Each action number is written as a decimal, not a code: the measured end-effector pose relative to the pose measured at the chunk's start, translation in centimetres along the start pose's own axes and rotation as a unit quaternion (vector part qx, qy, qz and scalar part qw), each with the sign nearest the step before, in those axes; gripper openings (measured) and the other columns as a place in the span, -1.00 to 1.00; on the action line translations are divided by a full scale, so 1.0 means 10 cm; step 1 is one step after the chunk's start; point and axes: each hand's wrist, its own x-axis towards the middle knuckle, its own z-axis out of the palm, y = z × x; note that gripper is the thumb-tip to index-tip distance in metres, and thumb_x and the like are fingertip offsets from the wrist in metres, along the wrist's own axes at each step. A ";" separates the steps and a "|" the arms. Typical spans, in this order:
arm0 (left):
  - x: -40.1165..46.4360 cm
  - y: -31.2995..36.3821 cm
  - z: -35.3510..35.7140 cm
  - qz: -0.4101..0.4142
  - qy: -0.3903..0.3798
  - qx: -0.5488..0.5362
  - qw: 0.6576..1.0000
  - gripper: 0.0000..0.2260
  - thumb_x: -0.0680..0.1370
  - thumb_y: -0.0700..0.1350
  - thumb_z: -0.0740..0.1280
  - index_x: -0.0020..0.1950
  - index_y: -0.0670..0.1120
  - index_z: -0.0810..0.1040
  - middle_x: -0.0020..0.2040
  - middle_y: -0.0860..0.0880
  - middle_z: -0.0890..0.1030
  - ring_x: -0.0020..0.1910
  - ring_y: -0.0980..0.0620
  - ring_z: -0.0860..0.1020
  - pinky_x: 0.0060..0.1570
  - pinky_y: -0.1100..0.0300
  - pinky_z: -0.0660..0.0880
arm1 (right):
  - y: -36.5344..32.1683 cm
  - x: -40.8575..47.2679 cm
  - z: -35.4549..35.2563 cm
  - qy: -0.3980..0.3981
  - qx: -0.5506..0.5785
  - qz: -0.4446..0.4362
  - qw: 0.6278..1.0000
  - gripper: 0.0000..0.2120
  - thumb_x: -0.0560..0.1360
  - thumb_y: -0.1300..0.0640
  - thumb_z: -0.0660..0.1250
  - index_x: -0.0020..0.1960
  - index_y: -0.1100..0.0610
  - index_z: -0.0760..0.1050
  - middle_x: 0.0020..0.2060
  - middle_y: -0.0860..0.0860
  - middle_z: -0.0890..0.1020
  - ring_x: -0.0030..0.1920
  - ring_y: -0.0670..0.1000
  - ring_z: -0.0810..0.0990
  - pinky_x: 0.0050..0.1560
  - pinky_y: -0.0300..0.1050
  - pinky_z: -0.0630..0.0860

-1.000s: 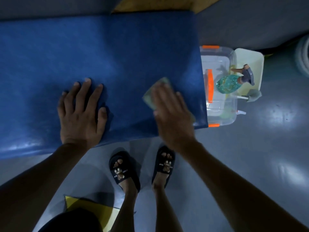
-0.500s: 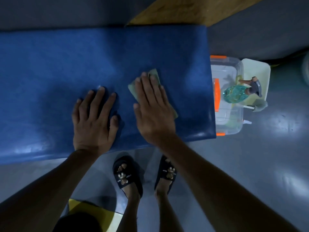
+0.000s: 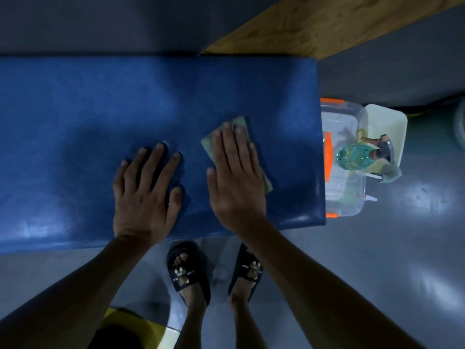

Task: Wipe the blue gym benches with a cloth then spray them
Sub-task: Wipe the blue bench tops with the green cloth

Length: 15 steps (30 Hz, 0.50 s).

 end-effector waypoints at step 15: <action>0.01 -0.04 0.02 0.010 0.005 0.007 1.000 -0.45 0.63 0.14 0.00 0.61 0.02 0.22 0.60 -0.12 0.24 0.56 -0.24 0.21 0.53 -0.20 0.04 | 0.20 0.71 -0.02 0.088 -0.039 0.180 0.979 -0.39 0.65 -0.02 -0.02 0.63 0.21 0.00 0.62 0.13 0.02 0.62 0.11 -0.04 0.60 0.10 -0.06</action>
